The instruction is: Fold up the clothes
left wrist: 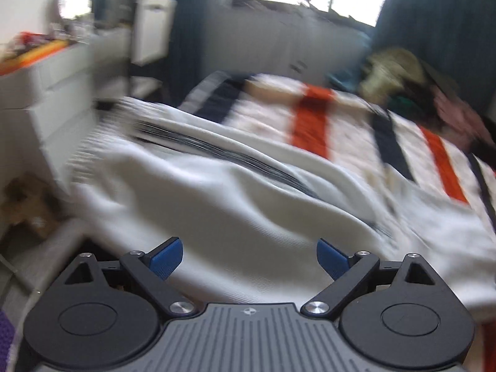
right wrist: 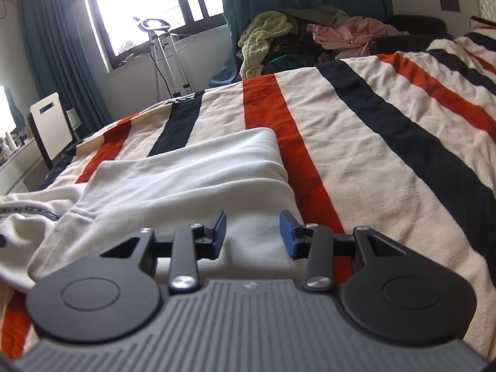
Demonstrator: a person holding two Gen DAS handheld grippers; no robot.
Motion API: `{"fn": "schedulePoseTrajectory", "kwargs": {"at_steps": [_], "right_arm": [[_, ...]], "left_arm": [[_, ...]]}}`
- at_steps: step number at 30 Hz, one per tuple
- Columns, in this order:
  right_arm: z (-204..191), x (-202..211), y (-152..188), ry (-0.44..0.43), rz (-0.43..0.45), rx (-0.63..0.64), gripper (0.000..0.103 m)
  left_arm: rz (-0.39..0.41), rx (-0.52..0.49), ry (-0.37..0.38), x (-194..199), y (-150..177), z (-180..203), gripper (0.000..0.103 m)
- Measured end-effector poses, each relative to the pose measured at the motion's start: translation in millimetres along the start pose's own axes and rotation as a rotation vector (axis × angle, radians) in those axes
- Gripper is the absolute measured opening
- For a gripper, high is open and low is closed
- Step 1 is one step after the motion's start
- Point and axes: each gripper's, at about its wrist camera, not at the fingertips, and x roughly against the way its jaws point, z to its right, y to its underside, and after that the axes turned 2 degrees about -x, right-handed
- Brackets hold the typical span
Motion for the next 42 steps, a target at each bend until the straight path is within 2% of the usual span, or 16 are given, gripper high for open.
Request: {"fn": "schedulePoseTrajectory", "kwargs": {"at_steps": [3,4,6,9,14,17,19,21,24,27,29,31,34,36,42], "right_arm": [[-1,1,0,-0.001,-0.006,-0.007,0.042],[-1,1,0,-0.001,-0.008,-0.009,0.042],[-2,2,-1,-0.002,-0.012,-0.014,0.042],[-4,2,0,-0.003,-0.014,-0.009,0.042],[-5,1,0,-0.005,-0.020,-0.001,0.042],[-7,0,1,-0.014,-0.027,0.008,0.042],[-10,0,2,-0.024,-0.025,0.024,0.042],[-14,0,2,-0.032,-0.020,0.042,0.042],[-20,-1,4,-0.068,-0.026,0.063,0.042],[-27,-11,11,-0.085,-0.052,0.125,0.041],[-24,-23,18,-0.079,-0.094,0.143,0.041],[-20,-26,20,-0.088,-0.102,0.129,0.040],[-18,-23,18,-0.096,-0.095,0.101,0.040],[-15,-21,16,-0.104,-0.093,0.075,0.040],[26,-16,1,-0.176,-0.104,-0.225,0.040]], "left_arm": [[0.118,0.129,-0.158,15,2,-32,0.098],[0.133,0.182,-0.178,17,3,-42,0.098],[0.089,0.315,-0.134,13,5,-62,0.098],[-0.022,0.507,-0.035,0,13,-89,0.097],[-0.120,0.755,0.101,-30,26,-126,0.096],[-0.080,0.852,0.141,-44,28,-141,0.094],[-0.030,0.843,0.148,-50,23,-142,0.081],[0.007,0.809,0.145,-57,17,-138,0.047],[0.063,0.730,0.109,-57,12,-127,0.028],[0.094,0.613,0.077,-53,2,-115,0.017],[0.116,0.529,0.051,-46,-8,-105,0.014],[0.152,0.492,0.040,-38,-17,-93,0.013],[0.265,0.367,0.022,-15,-32,-57,0.012],[0.319,0.303,0.039,0,-42,-26,0.012],[0.459,0.131,0.120,44,-71,72,0.012]]}}
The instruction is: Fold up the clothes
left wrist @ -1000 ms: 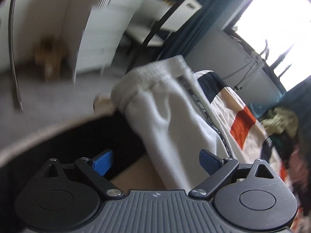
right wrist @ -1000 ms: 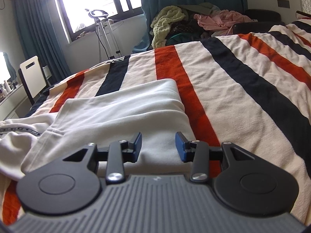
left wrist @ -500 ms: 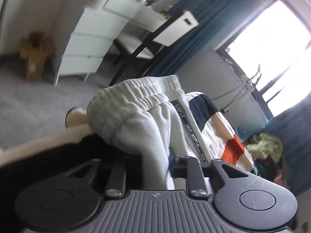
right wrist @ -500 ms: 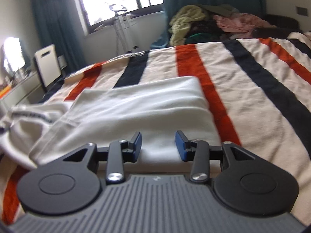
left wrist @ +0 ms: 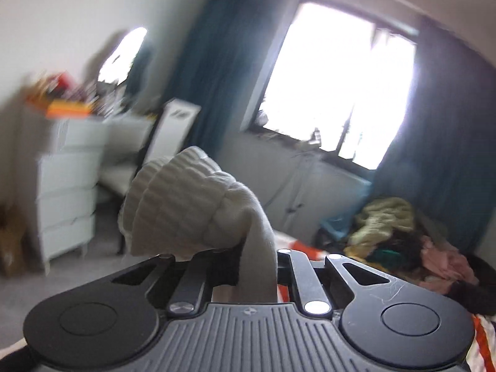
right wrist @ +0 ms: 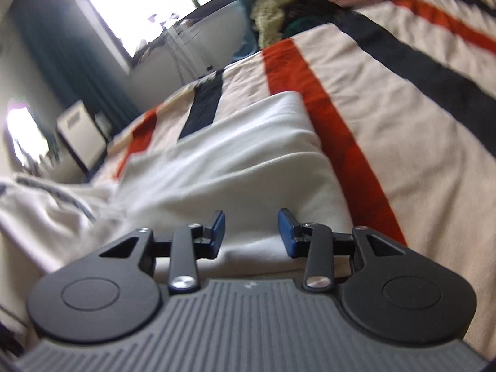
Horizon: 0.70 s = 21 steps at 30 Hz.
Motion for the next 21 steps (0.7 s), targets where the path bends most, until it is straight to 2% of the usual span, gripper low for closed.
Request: {"fn": "schedulePoseTrajectory", "kwargs": {"at_steps": [2,5,10,12,16,19,21], "right_arm": [[8,9,-7,-0.002,0.036,-0.072,0.042],[14,23,-16,0.013,0.103,-0.120,0.044],[21,30,-26,0.103,0.179,-0.098,0.044],[28,30,-31,0.130,0.200,-0.103,0.044],[49,29,-38,0.167,0.231,-0.170,0.044],[50,28,-39,0.147,0.251,-0.175,0.044],[48,28,-39,0.126,0.263,-0.164,0.044]], "left_arm": [[0.037,-0.044,0.046,5,-6,37,0.012],[0.068,-0.058,0.125,13,6,99,0.011],[0.078,-0.155,0.227,20,68,201,0.011],[0.037,-0.200,0.264,17,105,235,0.011],[-0.154,-0.339,0.305,-1,188,286,0.011],[-0.213,-0.398,0.327,-7,226,295,0.012],[-0.225,-0.403,0.350,-11,229,294,0.013]]}}
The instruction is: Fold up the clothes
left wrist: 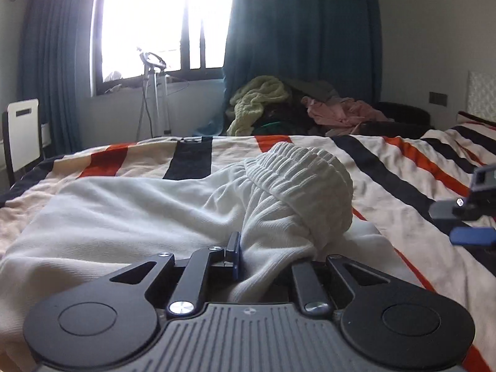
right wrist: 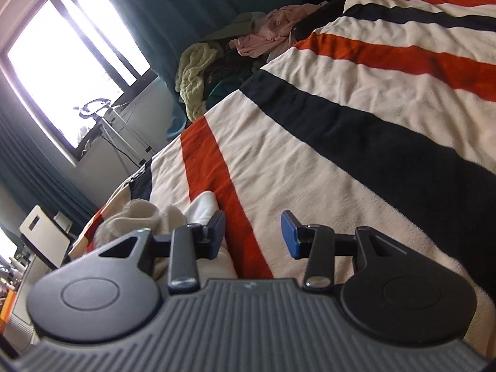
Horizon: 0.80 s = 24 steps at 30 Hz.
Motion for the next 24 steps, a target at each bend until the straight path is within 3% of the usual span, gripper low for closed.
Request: {"fn": "schedulePoseTrajectory", "kwargs": {"at_steps": [2,5,7,8,9,12,14,16,19,22,24], "right_arm": [[-3,0,0,-0.023,0.012,0.007,0.044],[-7,1,1,-0.058,0.029,0.017,0.044],[-9,2,2,-0.082,0.041,0.024,0.044],[-11,2,2,-0.093,0.046,0.028,0.044],[-12,2,2,-0.105,0.049,0.028,0.044],[-10,3,4,-0.146,0.028,-0.003,0.045],[-11,2,6,-0.161,0.010,-0.016,0.058],[-13,1,9,-0.179,-0.017,-0.032,0.086],[-16,0,13,-0.251,-0.072,-0.075,0.087],[-20,-8,21,-0.350,-0.162,-0.158,0.087],[-27,-22,28,-0.438,-0.249,-0.221,0.087]], "left_arm": [[-0.018,0.029,0.041,-1,-6,-12,0.016],[-0.049,0.033,0.083,1,-12,-33,0.028],[-0.037,0.021,0.075,22,-14,-52,0.044],[-0.023,0.029,0.067,36,-15,-63,0.063],[-0.012,0.047,0.067,48,-19,-73,0.073],[-0.005,0.065,0.087,81,-31,-96,0.078],[0.004,0.049,0.069,101,-38,-108,0.083],[0.014,0.053,0.055,122,-44,-123,0.085],[0.023,0.099,0.015,138,-42,-143,0.090],[0.036,0.138,-0.107,148,-33,-153,0.090],[0.052,0.132,-0.139,153,-28,-154,0.090]]}}
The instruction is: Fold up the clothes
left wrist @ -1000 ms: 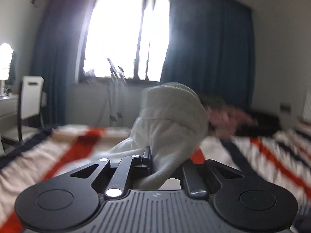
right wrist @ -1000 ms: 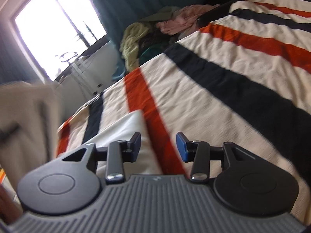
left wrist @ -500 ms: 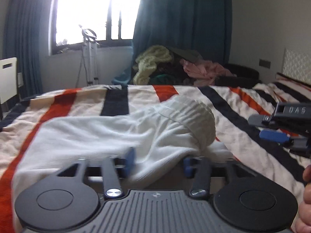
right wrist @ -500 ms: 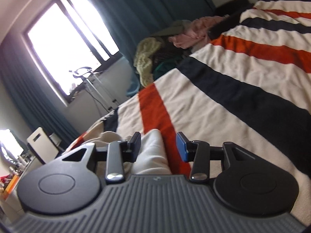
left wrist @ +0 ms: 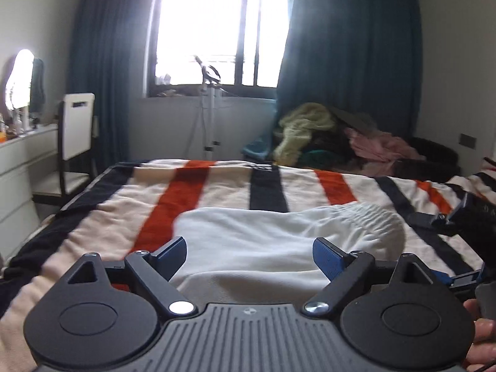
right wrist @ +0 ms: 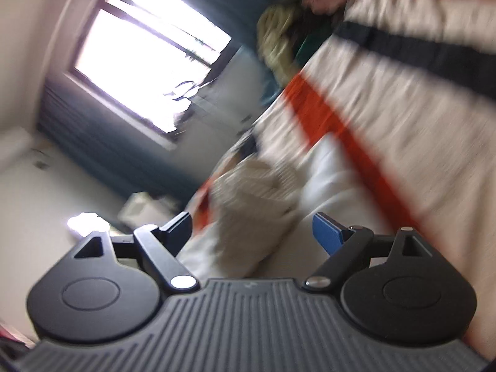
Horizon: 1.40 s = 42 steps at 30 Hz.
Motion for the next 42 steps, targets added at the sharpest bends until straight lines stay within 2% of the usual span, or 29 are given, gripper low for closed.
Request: {"fn": "schedulePoseTrajectory", "kwargs": {"at_steps": [2,4,9,13,14,16,19,22,24,28,30,31,34,36,38,40,42], "right_arm": [[-5,-24,5,-0.003,-0.096,0.012,0.086],[-11,-42,10,0.037,-0.118,0.057,0.087],[-3,-65,5,0.016,-0.080,-0.001,0.087],[0,-66,3,0.045,-0.053,0.029,0.085],[1,-66,3,0.053,-0.047,0.037,0.082],[2,-66,2,0.067,-0.034,0.052,0.066],[4,-67,1,0.089,-0.014,0.074,0.048],[1,-64,1,0.096,0.007,0.106,0.041],[-11,-55,-3,0.063,0.038,0.135,0.039],[-37,-25,-15,-0.030,0.137,0.191,0.039],[-44,-7,-22,-0.030,0.201,0.205,0.039],[-42,0,-25,-0.008,0.232,0.197,0.039],[-21,19,-29,0.132,0.303,0.147,0.039],[10,21,-30,0.244,0.287,0.030,0.041],[44,19,-30,0.301,0.233,-0.123,0.045],[60,18,-28,0.306,0.224,-0.189,0.063],[60,17,-28,0.309,0.210,-0.185,0.071]], "left_arm": [[0.009,-0.012,0.001,2,3,-1,0.090],[0.014,-0.026,-0.001,1,4,0,0.090],[-0.007,-0.004,-0.001,-7,10,-7,0.090],[-0.038,0.049,0.022,-17,13,-15,0.091],[-0.042,0.071,0.033,-19,13,-18,0.091],[-0.054,0.112,0.036,-24,14,-24,0.091],[-0.073,0.137,0.019,-28,16,-30,0.091],[-0.090,0.164,0.010,-31,18,-36,0.091],[-0.099,0.183,-0.004,-31,20,-40,0.091],[-0.114,0.246,-0.018,-30,20,-52,0.091],[-0.117,0.267,-0.020,-28,21,-56,0.091],[-0.118,0.267,-0.022,-27,21,-57,0.091],[-0.124,0.262,-0.026,-27,22,-57,0.091],[-0.130,0.270,-0.015,-27,23,-57,0.091],[-0.139,0.284,-0.002,-27,24,-58,0.091],[-0.151,0.307,0.012,-27,25,-61,0.091],[-0.169,0.342,0.036,-28,28,-65,0.091]]}}
